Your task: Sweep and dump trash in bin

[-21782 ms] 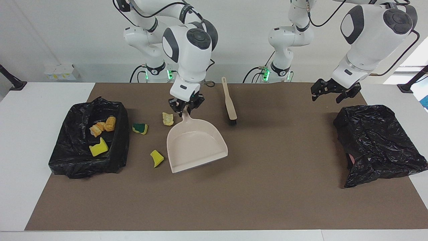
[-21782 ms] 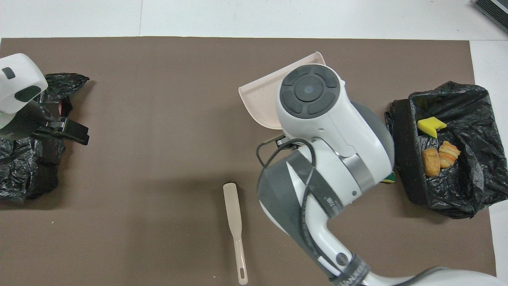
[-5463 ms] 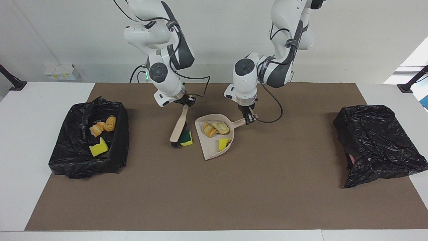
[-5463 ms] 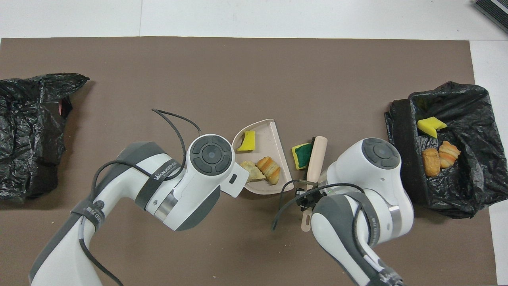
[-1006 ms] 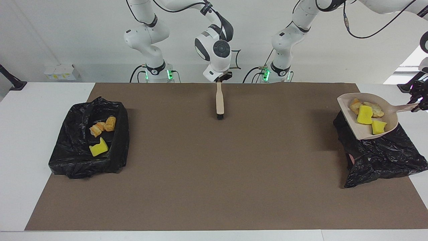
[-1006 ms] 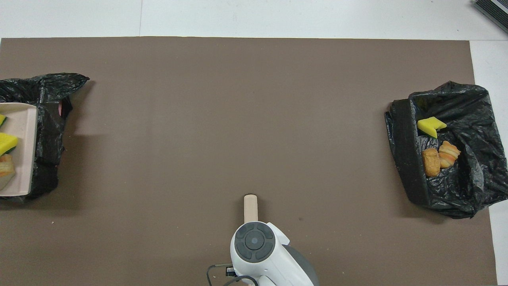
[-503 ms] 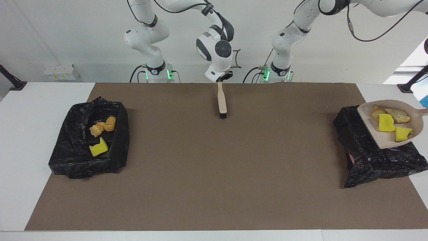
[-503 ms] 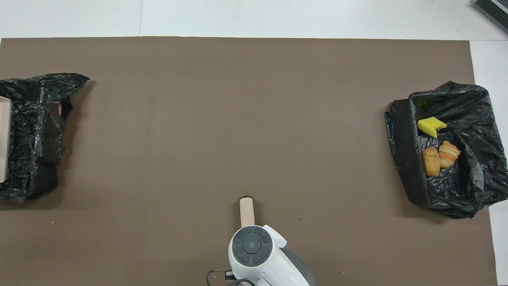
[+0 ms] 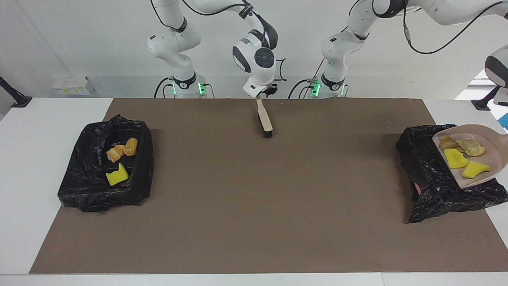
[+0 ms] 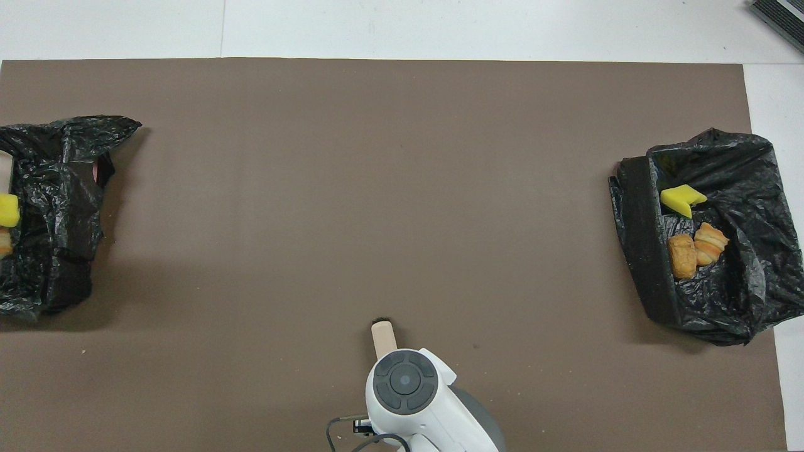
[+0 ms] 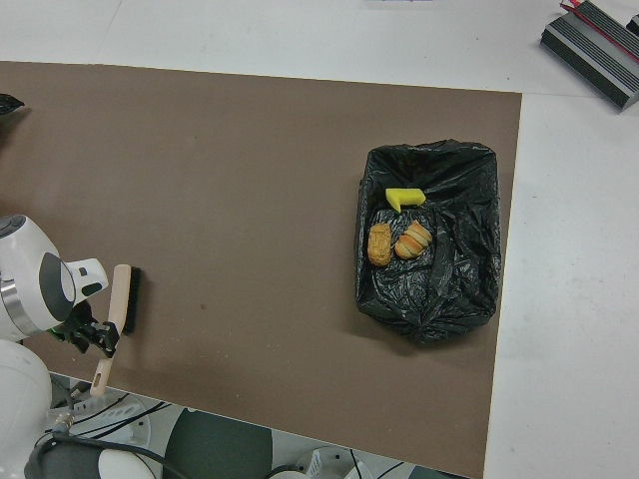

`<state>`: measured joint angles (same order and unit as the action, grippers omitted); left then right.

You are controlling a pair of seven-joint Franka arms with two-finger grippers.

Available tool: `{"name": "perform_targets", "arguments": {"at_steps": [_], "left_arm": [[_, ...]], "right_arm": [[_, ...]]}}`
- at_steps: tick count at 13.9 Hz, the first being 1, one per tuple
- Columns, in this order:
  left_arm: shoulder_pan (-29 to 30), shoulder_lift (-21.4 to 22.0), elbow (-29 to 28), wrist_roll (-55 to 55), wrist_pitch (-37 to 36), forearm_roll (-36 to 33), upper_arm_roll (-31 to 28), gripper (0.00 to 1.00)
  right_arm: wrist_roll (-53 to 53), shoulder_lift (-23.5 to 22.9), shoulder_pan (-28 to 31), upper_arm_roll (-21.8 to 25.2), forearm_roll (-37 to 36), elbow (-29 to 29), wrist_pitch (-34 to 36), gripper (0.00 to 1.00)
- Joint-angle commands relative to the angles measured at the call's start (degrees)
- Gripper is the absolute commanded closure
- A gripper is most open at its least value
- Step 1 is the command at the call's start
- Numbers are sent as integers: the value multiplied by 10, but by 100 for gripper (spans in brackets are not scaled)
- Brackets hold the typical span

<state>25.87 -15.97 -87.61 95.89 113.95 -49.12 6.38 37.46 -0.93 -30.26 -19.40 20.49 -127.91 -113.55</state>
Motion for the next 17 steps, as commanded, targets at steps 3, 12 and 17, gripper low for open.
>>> {"name": "perform_targets", "arguments": {"at_steps": [3, 12, 17], "left_arm": [[-32, 76, -103, -95, 0, -109, -7, 100], [-36, 126, -109, -115, -1, -152, 0, 100], [-87, 124, -105, -141, -31, -7, 0, 100]], "right_arm": [[-27, 44, 98, 2, -1, 61, 44, 0], [-54, 51, 256, 2, -5, 213, 97, 0], [-117, 45, 297, 23, -99, 295, 168, 0]]}}
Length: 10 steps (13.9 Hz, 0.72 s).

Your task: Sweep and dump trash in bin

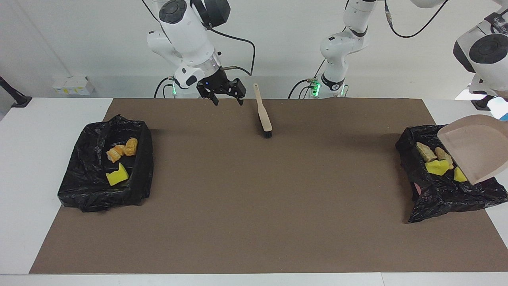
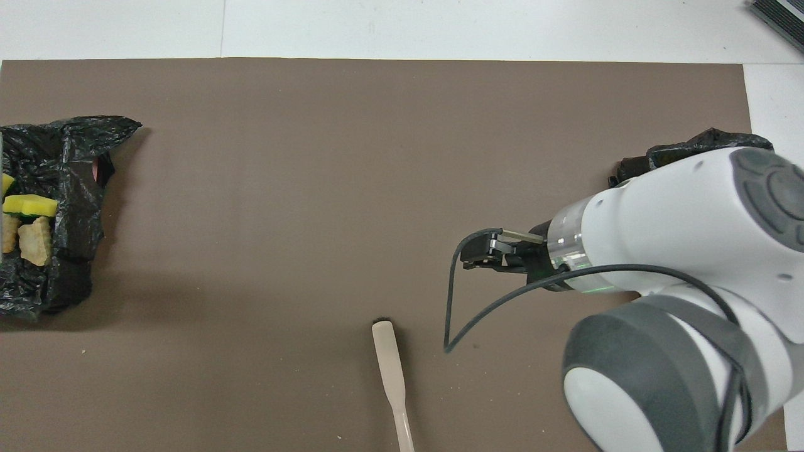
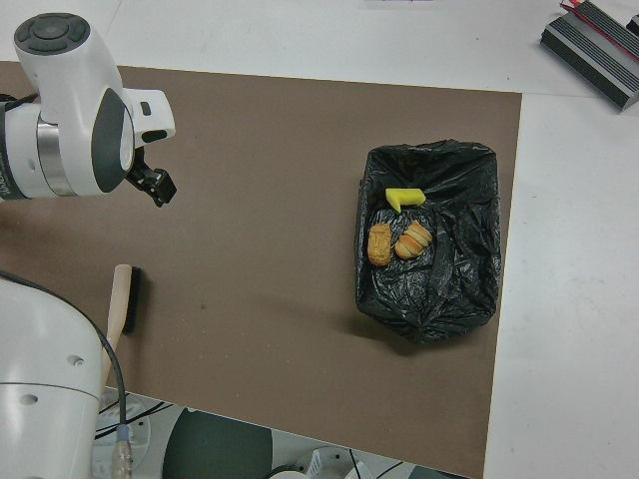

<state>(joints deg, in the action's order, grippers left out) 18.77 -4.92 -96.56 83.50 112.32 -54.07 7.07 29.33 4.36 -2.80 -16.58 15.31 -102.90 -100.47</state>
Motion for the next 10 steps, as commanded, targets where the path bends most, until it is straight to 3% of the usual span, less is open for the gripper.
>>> {"name": "perform_targets", "arguments": {"at_steps": [1, 7, 10], "left_arm": [[-27, 13, -14, -20, -25, 79, -7, 100], [-49, 15, -23, -113, -76, 320, -5, 100], [-104, 20, -24, -222, -126, 333, -5, 100]], "right_arm": [[-52, -13, 27, -5, -74, 66, 57, 0], [-67, -51, 54, 0, -182, 158, 134, 0], [-136, -67, 54, 4, -211, 194, 178, 0]]}}
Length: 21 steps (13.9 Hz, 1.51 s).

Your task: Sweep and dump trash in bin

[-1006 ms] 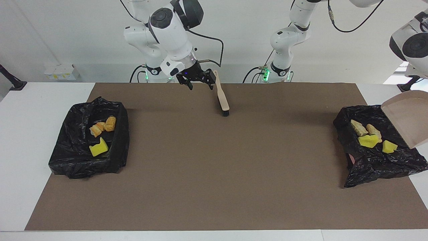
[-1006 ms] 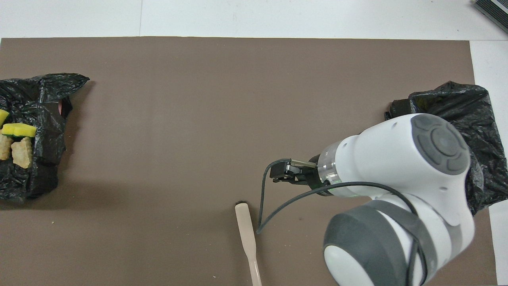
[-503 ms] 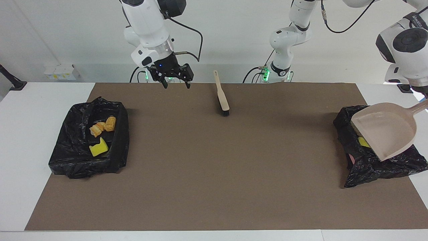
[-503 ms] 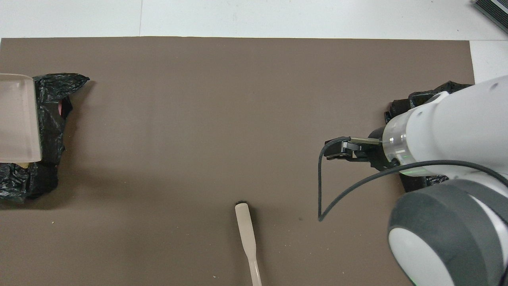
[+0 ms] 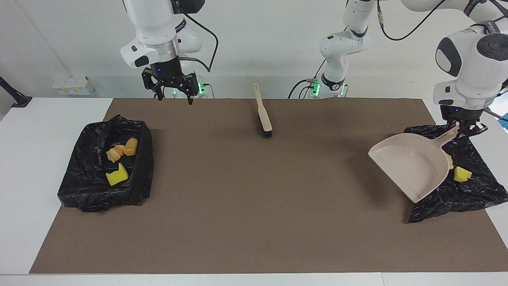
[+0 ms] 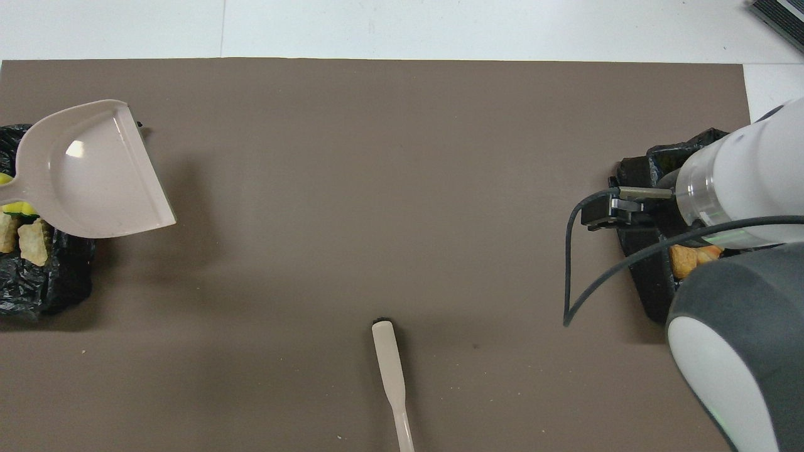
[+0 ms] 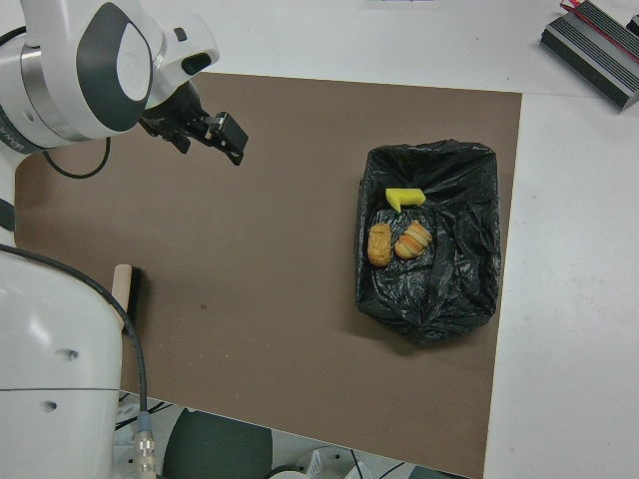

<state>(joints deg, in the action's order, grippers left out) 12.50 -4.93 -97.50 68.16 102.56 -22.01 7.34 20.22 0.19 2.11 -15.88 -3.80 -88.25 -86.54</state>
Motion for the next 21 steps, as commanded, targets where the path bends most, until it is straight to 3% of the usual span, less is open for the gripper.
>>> {"name": "perform_targets", "arguments": {"at_steps": [1, 3, 6, 13, 18, 21], "left_arm": [[-60, 24, -15, -112, -49, 23, -7, 100], [-95, 28, -15, -206, -84, 50, -7, 100], [-157, 34, -18, -351, -111, 81, -7, 100], [-264, 62, -53, -682, -103, 204, -7, 100], [-357, 48, -68, -834, -34, 237, -7, 100], [-390, 26, -80, -861, 17, 257, -7, 100]], "right_arm": [[-54, -31, 6, -1, -21, 60, 39, 0], [-58, -42, 11, 8, -13, 70, 35, 0], [-59, -11, 20, 9, -6, 15, -7, 0], [-61, -4, 44, 12, 25, 0, -22, 0], [-61, -8, 46, 12, 27, 11, -22, 0], [-94, -12, 63, 10, 27, 19, -21, 0]]}}
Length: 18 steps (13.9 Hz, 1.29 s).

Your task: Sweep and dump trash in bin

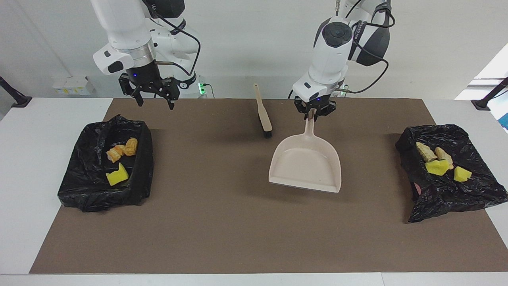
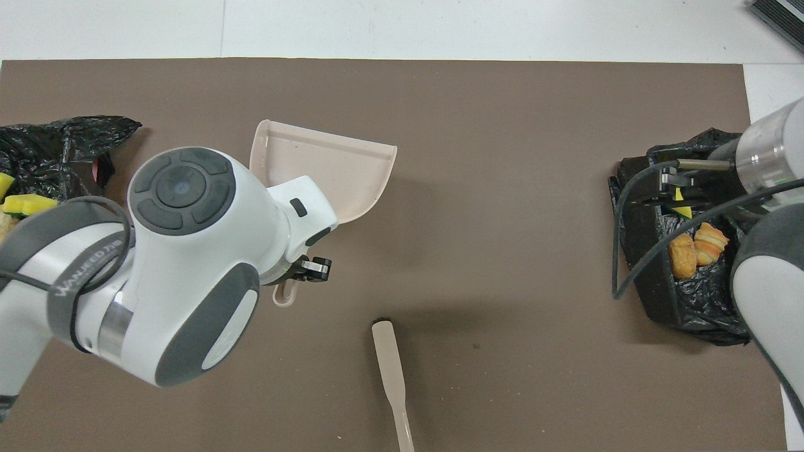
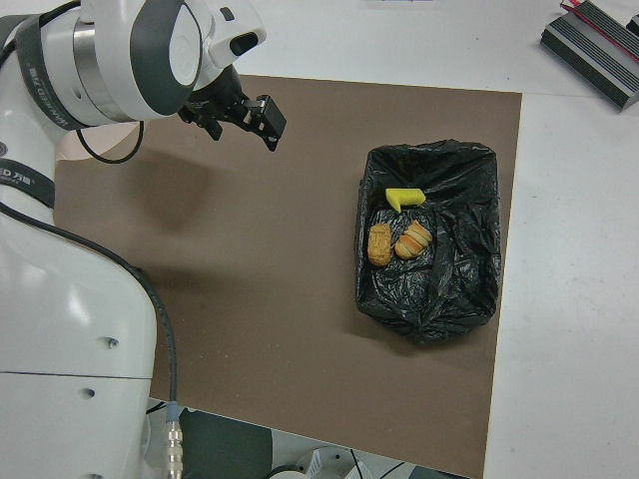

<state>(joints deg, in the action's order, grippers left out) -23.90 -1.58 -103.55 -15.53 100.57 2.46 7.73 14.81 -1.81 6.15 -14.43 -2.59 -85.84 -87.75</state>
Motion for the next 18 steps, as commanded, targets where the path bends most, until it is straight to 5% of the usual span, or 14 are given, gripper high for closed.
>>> {"name": "perform_targets", "arguments": {"at_steps": [1, 8, 16, 17, 18], "left_arm": [[-41, -27, -19, -51, 58, 12, -11, 100], [-82, -124, -19, -152, 198, 12, -11, 100], [-102, -159, -32, -211, 250, 12, -12, 100], [-100, -160, -32, -208, 251, 12, -12, 81], [-102, -160, -31, -214, 251, 12, -12, 35]], "right_arm": [[-43, 8, 24, -4, 15, -6, -9, 0], [-35, 8, -25, 42, 15, -6, -11, 0], [-35, 8, -16, 43, 15, -7, -9, 0], [-35, 8, -15, 43, 15, -7, -8, 0], [-35, 8, -15, 44, 15, -8, -8, 0]]}}
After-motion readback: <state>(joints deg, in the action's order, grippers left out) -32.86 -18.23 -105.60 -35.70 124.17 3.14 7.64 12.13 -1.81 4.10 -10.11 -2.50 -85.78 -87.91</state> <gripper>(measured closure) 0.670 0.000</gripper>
